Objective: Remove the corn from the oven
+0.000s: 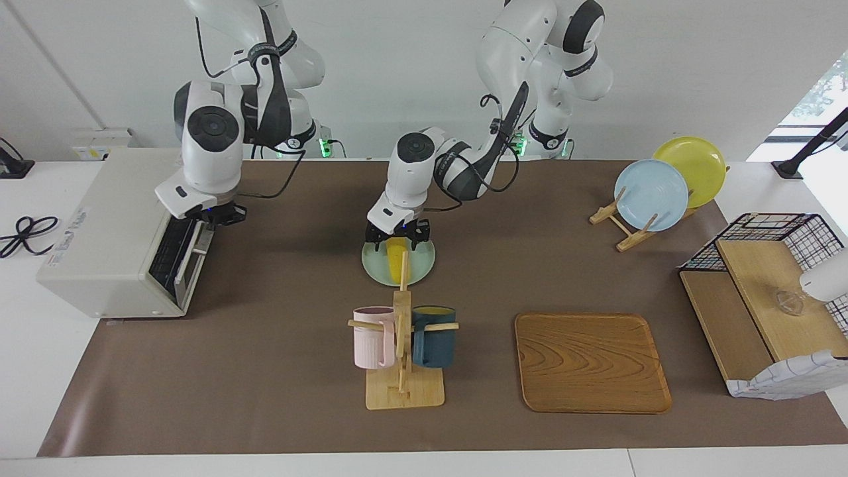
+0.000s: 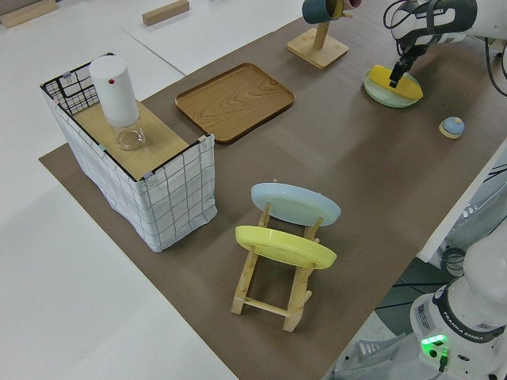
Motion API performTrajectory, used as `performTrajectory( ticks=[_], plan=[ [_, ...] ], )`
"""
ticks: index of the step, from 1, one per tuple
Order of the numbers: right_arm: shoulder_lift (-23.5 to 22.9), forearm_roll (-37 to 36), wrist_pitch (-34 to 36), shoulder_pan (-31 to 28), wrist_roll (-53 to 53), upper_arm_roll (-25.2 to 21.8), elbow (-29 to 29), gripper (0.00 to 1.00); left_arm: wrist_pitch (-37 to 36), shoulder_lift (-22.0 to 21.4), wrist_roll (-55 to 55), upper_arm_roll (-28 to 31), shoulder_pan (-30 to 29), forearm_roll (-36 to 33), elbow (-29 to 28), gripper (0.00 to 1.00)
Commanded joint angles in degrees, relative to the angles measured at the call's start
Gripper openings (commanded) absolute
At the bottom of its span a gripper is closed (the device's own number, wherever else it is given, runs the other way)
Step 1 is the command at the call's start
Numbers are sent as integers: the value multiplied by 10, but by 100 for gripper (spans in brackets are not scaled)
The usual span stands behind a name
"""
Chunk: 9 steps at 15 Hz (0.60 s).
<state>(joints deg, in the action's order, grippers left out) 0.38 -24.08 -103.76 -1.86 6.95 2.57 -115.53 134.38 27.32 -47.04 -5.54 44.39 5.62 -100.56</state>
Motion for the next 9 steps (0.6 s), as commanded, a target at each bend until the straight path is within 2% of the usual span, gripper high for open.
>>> performTrajectory(
  ticks=[1, 2, 3, 4, 5, 6, 7, 9],
  plan=[
    [-6, 3, 1, -37, -38, 0, -12, 0, 18, -5, -5, 9, 6, -7, -17, 100],
    [-5, 4, 1, -44, -40, 0, -12, 0, 18, -6, -5, 9, 6, -7, -18, 99],
    [-4, 12, 2, -46, -41, 0, -12, 0, 18, -5, -5, 9, 5, -7, -18, 86],
    [-1, 26, 8, -46, -51, -2, -10, 0, 17, -6, -5, 9, 5, -7, -18, 57],
    [5, 34, 14, -48, -61, -5, -8, 0, 14, -6, -5, 10, 5, -7, -18, 24],
    [7, 41, 22, -54, -66, -8, -8, 0, 10, -7, -6, 10, 5, -7, -17, 6],
    [8, 44, 33, -59, -67, -10, -2, 0, 5, -8, -6, 10, 5, -6, -15, 0],
    [7, 78, 66, -58, -64, -10, 30, 0, -8, -7, -4, 17, 4, -7, -6, 0]
  ],
)
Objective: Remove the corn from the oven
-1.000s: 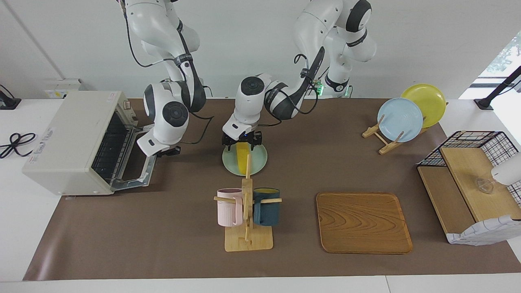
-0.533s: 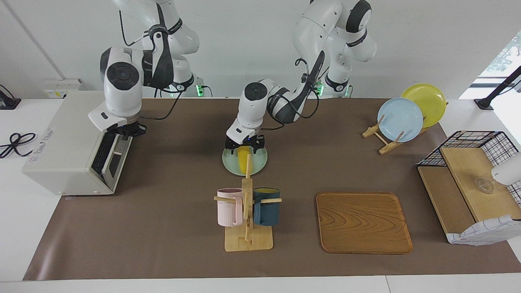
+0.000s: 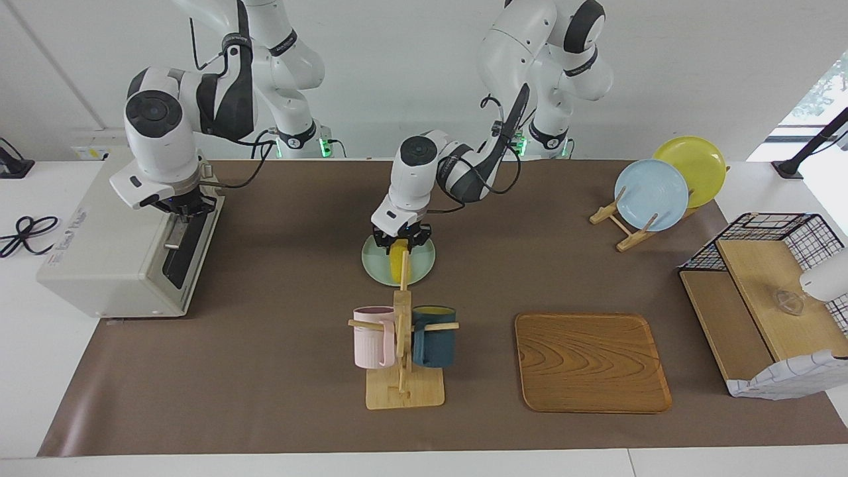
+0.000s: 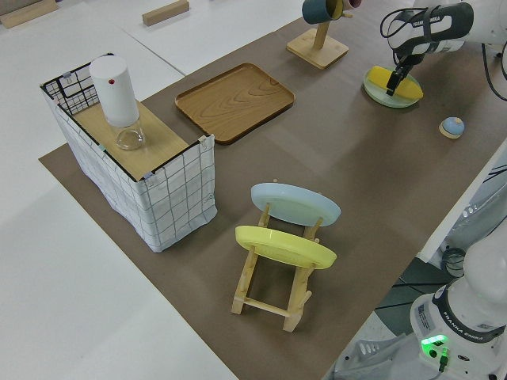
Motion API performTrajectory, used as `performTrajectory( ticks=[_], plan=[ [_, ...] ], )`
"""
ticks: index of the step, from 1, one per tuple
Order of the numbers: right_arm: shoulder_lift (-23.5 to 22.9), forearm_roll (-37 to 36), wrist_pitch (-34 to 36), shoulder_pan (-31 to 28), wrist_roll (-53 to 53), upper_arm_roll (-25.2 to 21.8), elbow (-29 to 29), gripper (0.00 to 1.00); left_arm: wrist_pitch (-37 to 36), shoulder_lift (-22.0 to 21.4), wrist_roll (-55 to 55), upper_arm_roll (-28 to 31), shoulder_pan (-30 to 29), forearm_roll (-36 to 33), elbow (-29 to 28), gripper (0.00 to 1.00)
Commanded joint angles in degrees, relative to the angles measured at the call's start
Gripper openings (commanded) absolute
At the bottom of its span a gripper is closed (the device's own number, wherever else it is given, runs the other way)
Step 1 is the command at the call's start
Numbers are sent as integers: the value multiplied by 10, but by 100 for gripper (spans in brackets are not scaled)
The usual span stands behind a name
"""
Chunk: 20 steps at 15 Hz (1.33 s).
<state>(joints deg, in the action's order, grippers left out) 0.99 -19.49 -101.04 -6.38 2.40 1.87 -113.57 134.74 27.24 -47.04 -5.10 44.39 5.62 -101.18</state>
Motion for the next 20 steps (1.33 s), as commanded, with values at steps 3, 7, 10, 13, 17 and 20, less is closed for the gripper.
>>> performTrajectory(
  ticks=[3, 7, 10, 13, 17, 20],
  plan=[
    [0, 113, 74, -13, -20, -3, 75, 0, -63, -15, 3, 31, -3, -7, 26, 0],
    [-3, 123, 150, -5, -21, 7, 167, 0, -140, -69, 93, 50, -81, -7, 31, 0],
    [-11, 176, 168, -6, -21, 8, 201, 28, -184, -67, 207, 50, -166, -7, 60, 0],
    [-11, 184, 169, -5, -21, 9, 201, 100, -227, -34, 295, 50, -253, -8, 134, 0],
    [-6, 195, 171, 5, 6, 9, 201, 100, -291, 99, 335, 50, -310, -6, 341, 0],
    [-4, 189, 168, 6, 1, 9, 200, 100, -248, 160, 367, 61, -323, -7, 384, 0]
  ],
)
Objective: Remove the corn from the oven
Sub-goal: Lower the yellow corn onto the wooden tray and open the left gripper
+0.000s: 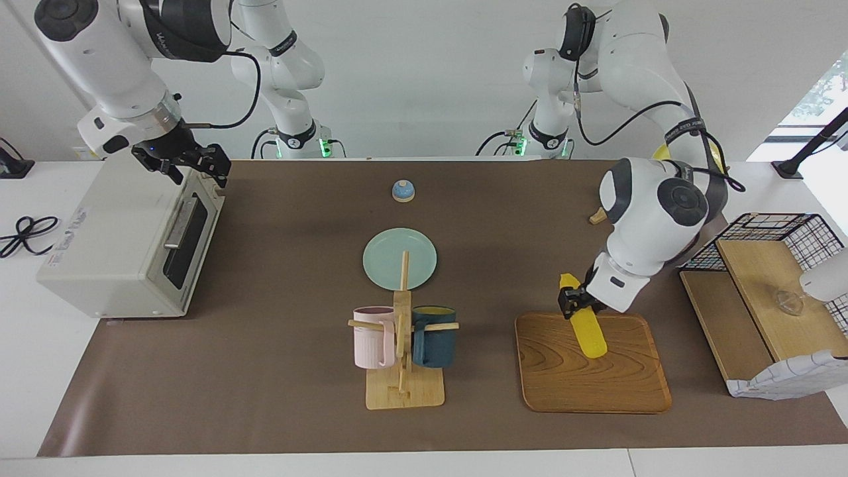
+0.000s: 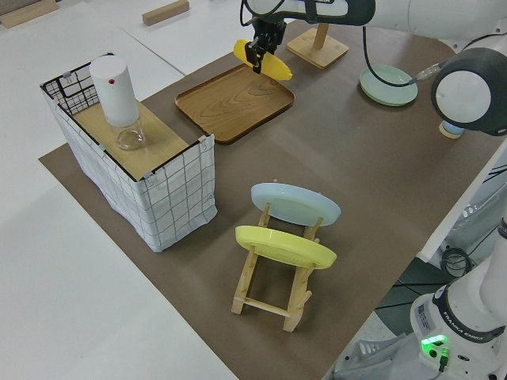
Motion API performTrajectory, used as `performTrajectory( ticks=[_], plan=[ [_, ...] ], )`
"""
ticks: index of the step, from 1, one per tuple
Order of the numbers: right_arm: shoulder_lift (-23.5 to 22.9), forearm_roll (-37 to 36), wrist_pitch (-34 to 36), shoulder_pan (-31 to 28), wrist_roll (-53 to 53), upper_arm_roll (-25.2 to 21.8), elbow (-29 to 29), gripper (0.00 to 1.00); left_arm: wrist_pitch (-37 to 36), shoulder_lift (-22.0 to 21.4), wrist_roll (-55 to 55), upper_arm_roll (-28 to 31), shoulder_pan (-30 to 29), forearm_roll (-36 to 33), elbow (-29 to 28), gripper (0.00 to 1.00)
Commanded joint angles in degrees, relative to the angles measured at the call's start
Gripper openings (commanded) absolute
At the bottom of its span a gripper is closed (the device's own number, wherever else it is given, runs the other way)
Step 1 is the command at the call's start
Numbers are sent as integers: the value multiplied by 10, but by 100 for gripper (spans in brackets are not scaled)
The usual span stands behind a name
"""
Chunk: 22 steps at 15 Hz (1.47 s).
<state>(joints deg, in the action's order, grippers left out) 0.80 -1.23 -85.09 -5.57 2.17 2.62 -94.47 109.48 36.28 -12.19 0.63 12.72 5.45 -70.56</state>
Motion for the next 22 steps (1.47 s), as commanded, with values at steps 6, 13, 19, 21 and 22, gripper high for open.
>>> performTrajectory(
  ticks=[6, 13, 19, 21, 22],
  plan=[
    [-6, -18, -2, 9, -6, -2, 11, 100, 40, 119, 32, -5, -31, -5, 108, 0],
    [-5, -18, -4, 57, -9, -53, 10, 100, 38, 113, 71, -2, -29, -7, 86, 100],
    [-5, -17, -3, 55, -17, -53, 8, 100, -9, 20, 67, -2, -31, -3, 17, 100],
    [-4, -17, -3, 53, -30, -54, 7, 100, -62, -31, 63, 0, -32, -3, 3, 100],
    [-5, -17, -3, 54, -34, -54, 8, 100, -83, -58, 62, 0, -37, -3, -11, 100]
  ],
)
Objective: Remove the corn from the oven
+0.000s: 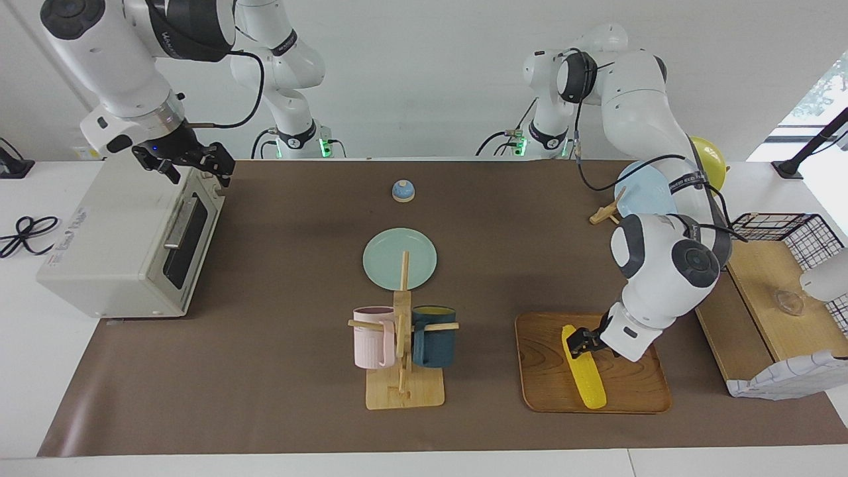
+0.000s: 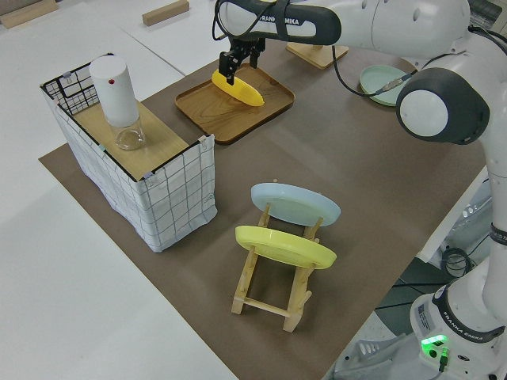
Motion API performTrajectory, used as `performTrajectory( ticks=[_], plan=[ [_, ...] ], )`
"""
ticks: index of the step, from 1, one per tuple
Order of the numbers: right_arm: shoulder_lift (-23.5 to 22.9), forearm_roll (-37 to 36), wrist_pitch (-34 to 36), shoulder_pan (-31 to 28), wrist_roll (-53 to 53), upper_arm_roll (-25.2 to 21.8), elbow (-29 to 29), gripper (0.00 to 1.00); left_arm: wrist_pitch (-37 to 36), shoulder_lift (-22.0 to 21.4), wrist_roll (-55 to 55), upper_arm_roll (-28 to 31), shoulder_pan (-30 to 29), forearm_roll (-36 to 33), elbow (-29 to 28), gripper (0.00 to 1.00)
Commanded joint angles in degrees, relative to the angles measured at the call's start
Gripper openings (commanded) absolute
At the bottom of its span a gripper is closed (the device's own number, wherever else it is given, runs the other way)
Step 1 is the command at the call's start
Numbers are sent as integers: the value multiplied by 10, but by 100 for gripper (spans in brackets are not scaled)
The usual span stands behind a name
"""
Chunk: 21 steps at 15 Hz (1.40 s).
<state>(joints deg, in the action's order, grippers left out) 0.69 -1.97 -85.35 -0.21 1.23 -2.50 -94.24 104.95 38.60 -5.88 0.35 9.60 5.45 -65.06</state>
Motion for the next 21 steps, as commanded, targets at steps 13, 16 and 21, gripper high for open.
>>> performTrajectory(
  ticks=[13, 16, 21],
  plan=[
    [-3, -9, -2, 0, -26, -3, 4, 100, -207, -400, -52, 4, 7, -62, -280, 100],
    [-3, -9, -3, 0, -26, -3, 4, 100, -217, -405, -52, -19, -12, -56, -297, 100],
    [-3, -9, -5, 1, -33, -3, 6, 100, -222, -396, -54, -44, -37, -25, -278, 100]
  ],
)
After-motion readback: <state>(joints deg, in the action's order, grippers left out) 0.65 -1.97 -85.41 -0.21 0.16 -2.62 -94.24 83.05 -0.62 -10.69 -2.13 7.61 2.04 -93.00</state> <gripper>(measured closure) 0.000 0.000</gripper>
